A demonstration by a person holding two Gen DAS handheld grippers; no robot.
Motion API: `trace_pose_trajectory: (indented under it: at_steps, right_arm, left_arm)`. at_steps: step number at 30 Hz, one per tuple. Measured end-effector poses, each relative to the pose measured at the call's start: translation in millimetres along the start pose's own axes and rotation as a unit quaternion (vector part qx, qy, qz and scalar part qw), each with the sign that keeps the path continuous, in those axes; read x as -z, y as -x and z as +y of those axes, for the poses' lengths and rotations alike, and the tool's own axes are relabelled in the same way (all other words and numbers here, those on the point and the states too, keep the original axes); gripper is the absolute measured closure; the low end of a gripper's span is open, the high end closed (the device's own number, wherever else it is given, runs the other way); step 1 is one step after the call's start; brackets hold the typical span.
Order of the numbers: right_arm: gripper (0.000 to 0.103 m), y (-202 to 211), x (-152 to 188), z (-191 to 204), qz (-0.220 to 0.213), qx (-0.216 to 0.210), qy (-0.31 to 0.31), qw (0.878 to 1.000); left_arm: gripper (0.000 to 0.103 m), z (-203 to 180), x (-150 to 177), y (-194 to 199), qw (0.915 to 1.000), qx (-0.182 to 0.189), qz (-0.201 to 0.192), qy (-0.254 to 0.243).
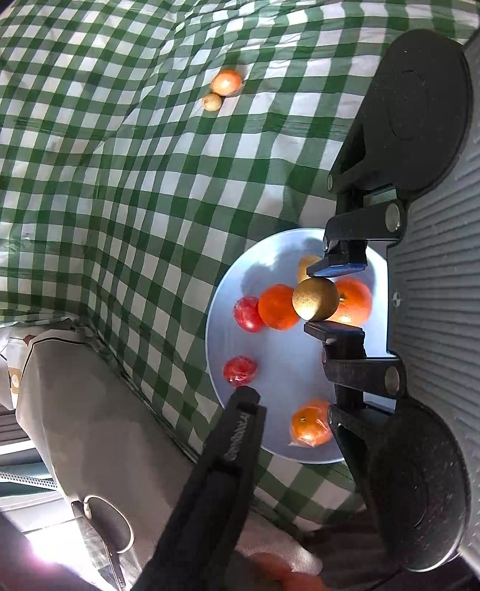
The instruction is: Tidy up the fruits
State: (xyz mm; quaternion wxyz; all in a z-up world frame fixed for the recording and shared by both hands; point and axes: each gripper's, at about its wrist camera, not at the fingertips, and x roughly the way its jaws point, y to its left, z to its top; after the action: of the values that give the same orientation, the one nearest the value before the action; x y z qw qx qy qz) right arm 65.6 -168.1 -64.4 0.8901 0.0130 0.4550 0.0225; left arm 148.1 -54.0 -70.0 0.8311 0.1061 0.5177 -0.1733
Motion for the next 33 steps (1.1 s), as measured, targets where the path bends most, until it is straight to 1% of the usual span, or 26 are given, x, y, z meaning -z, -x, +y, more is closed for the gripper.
trace_pose_trajectory:
  at_steps: [1, 2, 3, 4, 5, 6, 9, 12, 15, 17, 21, 26, 33]
  right_arm:
    - [0.062, 1.4, -1.6, -0.4, 0.005, -0.004, -0.001, 1.0]
    - [0.041, 5.9, -2.2, -1.1, 0.002, -0.004, -0.006, 1.0]
    - [0.033, 12.8, -2.0, -2.4, -0.005, 0.001, -0.011, 1.0]
    - [0.021, 20.0, -1.1, -2.1, -0.011, 0.006, -0.012, 1.0]
    - [0.017, 27.4, 0.6, -1.5, -0.013, 0.006, -0.009, 1.0]
    - [0.017, 34.1, 2.8, -1.3, -0.014, 0.005, -0.009, 1.0]
    - [0.01, 56.6, 15.0, -1.1, -0.011, 0.007, -0.029, 0.999]
    - [0.008, 79.9, 30.6, 4.3, -0.014, 0.006, -0.044, 0.999]
    - [0.005, 103.1, 44.6, 15.5, -0.031, 0.014, -0.047, 0.998]
    - [0.004, 115.2, 49.9, 22.4, -0.044, 0.02, -0.041, 0.998]
    - [0.003, 135.0, 53.4, 31.8, -0.072, 0.024, -0.021, 0.997]
    - [0.001, 159.7, 60.2, 39.2, -0.104, 0.025, -0.015, 0.994]
    - [0.001, 178.8, 66.3, 41.5, -0.128, 0.024, -0.011, 0.991]
  left_arm:
    - [0.009, 1.7, 1.5, 4.0, 1.0, -0.002, -0.005, 0.005]
    - [0.001, 3.9, 4.4, 11.2, 0.9998, -0.007, -0.014, 0.011]
    - [0.0, 5.3, 7.5, 17.8, 0.9996, -0.01, -0.023, 0.013]
    - [0.0, 6.9, 11.1, 25.4, 0.9995, -0.012, -0.027, 0.009]
    - [0.0, 8.3, 15.3, 32.7, 0.9996, -0.015, -0.025, 0.005]
    - [0.0, 8.7, 18.9, 38.7, 0.9995, -0.019, -0.024, 0.004]
    - [0.0, 13.8, 40.7, 63.4, 0.999, -0.034, -0.028, 0.009]
    - [0.0, 16.3, 61.1, 83.7, 0.9983, -0.045, -0.031, 0.022]
    - [0.0, 19.3, 80.6, 102.0, 0.9977, -0.045, -0.032, 0.039]
    - [0.0, 17.2, 89.8, 112.7, 0.9975, -0.043, -0.039, 0.04]
    - [0.0, 11.7, 101.0, 133.3, 0.9963, -0.051, -0.062, 0.031]
    - [0.0, 3.2, 107.8, 155.2, 0.9948, -0.043, -0.088, 0.029]
    - [0.0, -7.2, 116.8, 174.5, 0.9925, -0.048, -0.111, 0.018]
